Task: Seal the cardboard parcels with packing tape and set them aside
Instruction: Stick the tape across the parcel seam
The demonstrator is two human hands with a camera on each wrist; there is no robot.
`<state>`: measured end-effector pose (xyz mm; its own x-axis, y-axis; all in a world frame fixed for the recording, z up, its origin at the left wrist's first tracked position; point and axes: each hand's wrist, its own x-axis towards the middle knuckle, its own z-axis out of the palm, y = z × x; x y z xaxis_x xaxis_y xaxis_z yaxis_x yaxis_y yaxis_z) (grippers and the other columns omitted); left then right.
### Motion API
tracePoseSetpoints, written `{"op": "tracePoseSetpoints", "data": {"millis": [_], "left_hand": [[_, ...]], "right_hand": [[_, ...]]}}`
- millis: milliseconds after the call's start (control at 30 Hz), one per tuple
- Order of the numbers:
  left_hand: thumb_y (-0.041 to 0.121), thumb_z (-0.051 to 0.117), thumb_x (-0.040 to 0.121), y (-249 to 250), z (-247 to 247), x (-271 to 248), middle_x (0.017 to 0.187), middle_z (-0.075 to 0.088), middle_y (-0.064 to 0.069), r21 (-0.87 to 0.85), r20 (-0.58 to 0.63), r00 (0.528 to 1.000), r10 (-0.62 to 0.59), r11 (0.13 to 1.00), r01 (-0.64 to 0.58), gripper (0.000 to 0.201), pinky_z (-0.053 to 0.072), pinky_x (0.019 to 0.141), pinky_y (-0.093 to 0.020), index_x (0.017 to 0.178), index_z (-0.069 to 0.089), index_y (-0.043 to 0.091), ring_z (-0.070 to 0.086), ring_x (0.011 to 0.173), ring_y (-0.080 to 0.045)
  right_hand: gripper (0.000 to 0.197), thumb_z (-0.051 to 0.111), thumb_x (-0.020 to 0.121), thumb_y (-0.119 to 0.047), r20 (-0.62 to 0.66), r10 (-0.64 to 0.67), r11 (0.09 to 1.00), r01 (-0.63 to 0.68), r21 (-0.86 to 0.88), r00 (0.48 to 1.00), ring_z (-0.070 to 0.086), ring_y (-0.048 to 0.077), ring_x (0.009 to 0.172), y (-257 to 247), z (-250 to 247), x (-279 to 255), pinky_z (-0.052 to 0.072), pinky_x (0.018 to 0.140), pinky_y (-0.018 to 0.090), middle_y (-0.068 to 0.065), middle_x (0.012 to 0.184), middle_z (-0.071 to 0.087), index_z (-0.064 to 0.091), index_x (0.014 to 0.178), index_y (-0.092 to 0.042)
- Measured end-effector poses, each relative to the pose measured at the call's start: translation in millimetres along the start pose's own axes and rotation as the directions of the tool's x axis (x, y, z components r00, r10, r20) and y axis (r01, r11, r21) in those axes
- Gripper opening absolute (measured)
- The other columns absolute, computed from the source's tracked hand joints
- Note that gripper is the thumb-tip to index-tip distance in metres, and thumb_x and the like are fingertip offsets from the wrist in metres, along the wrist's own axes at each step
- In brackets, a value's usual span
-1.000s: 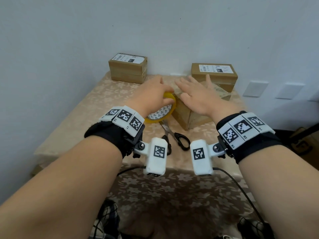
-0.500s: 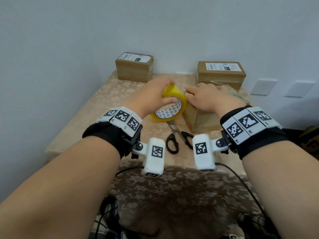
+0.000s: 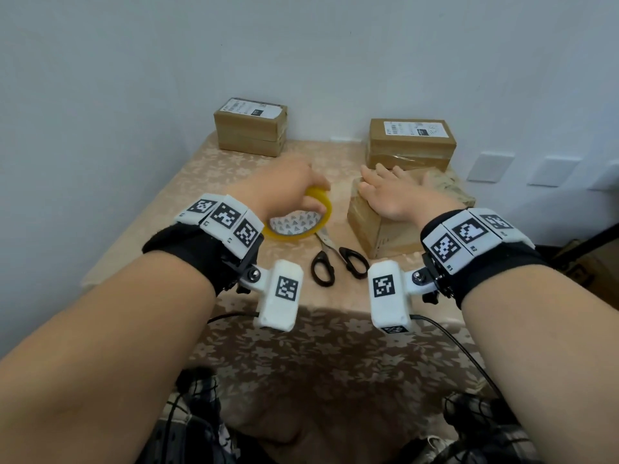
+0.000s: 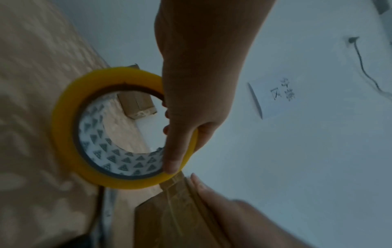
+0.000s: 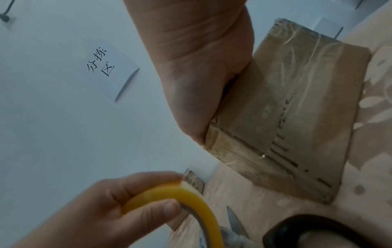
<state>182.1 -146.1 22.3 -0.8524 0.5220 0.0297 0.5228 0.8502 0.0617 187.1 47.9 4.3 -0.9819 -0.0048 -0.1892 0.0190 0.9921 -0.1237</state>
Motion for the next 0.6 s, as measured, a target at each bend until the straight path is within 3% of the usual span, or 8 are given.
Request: {"op": "tracePoseSetpoints", "data": {"millis": [100, 200, 300, 367, 467, 533, 600], "left_hand": [[0.047, 0.059, 0.087, 0, 0, 0, 0.104, 0.045, -0.001, 0.037, -0.007, 1.0, 0.019, 0.999, -0.018, 0.051, 0.034, 0.081, -0.03, 0.134, 0.051, 0.027, 0.046, 0.109, -0.025], [0.049, 0.058, 0.087, 0, 2, 0, 0.115, 0.045, -0.005, 0.071, -0.009, 0.999, 0.037, 0.997, -0.036, 0.052, 0.036, 0.085, -0.033, 0.134, 0.052, 0.029, 0.045, 0.11, -0.025], [0.049, 0.058, 0.088, -3, 4, -1, 0.119, 0.046, -0.006, 0.046, -0.02, 1.0, 0.021, 0.999, -0.02, 0.052, 0.033, 0.081, -0.03, 0.135, 0.05, 0.029, 0.045, 0.11, -0.024], [0.048, 0.06, 0.087, -6, 7, -2, 0.123, 0.048, -0.006, -0.021, -0.051, 0.999, -0.008, 1.0, 0.006, 0.057, 0.033, 0.081, -0.029, 0.138, 0.045, 0.026, 0.047, 0.113, -0.024], [0.048, 0.065, 0.082, -13, 12, -4, 0.136, 0.049, -0.002, -0.19, -0.12, 0.991, -0.062, 0.981, 0.038, 0.066, 0.038, 0.092, -0.032, 0.138, 0.042, 0.02, 0.046, 0.123, -0.022], [0.049, 0.068, 0.08, -13, 15, -6, 0.132, 0.053, -0.003, -0.248, -0.164, 0.983, -0.085, 0.968, 0.043, 0.065, 0.039, 0.084, -0.03, 0.132, 0.044, 0.018, 0.05, 0.117, -0.022], [0.047, 0.069, 0.079, -9, 16, -7, 0.118, 0.058, -0.005, -0.247, -0.202, 0.975, -0.094, 0.968, 0.042, 0.058, 0.035, 0.073, -0.029, 0.123, 0.048, 0.017, 0.053, 0.102, -0.022]], "right_hand": [[0.058, 0.004, 0.099, -0.049, -0.023, 0.025, 1.0, -0.025, 0.014, 0.999, -0.003, 0.018, 0.148, 0, 1, 6, -0.01, 0.115, 0.058, -0.007, 0.161, -0.001, 0.001, 0.154, -0.031], [0.064, 0.002, 0.095, -0.049, -0.067, 0.05, 0.999, -0.051, -0.013, 0.996, 0.002, 0.021, 0.149, -11, 6, 12, -0.006, 0.115, 0.062, -0.002, 0.161, 0.008, 0.009, 0.154, -0.024], [0.057, 0.009, 0.1, -0.039, -0.096, 0.128, 0.989, -0.134, -0.058, 0.987, 0.003, 0.024, 0.148, -25, 8, 10, -0.007, 0.111, 0.066, 0.0, 0.161, 0.012, 0.013, 0.154, -0.02], [0.055, 0.014, 0.102, -0.038, -0.106, 0.1, 0.991, -0.109, -0.083, 0.989, 0.004, 0.025, 0.148, -26, 8, 6, -0.004, 0.112, 0.066, 0.001, 0.16, 0.014, 0.015, 0.153, -0.019], [0.052, 0.018, 0.101, -0.044, -0.157, -0.014, 0.996, 0.0, -0.091, 0.988, 0.022, 0.025, 0.144, -15, 6, 9, 0.008, 0.113, 0.063, 0.003, 0.15, 0.036, 0.038, 0.142, -0.018], [0.051, 0.02, 0.101, -0.047, -0.19, -0.059, 0.996, 0.046, -0.071, 0.98, 0.032, 0.024, 0.139, -11, 5, 11, 0.014, 0.113, 0.059, 0.003, 0.143, 0.045, 0.047, 0.132, -0.017], [0.052, 0.02, 0.101, -0.046, -0.196, -0.074, 0.995, 0.058, -0.087, 0.978, 0.031, 0.025, 0.139, -10, 4, 14, 0.015, 0.114, 0.056, 0.006, 0.145, 0.042, 0.045, 0.135, -0.015]]}}
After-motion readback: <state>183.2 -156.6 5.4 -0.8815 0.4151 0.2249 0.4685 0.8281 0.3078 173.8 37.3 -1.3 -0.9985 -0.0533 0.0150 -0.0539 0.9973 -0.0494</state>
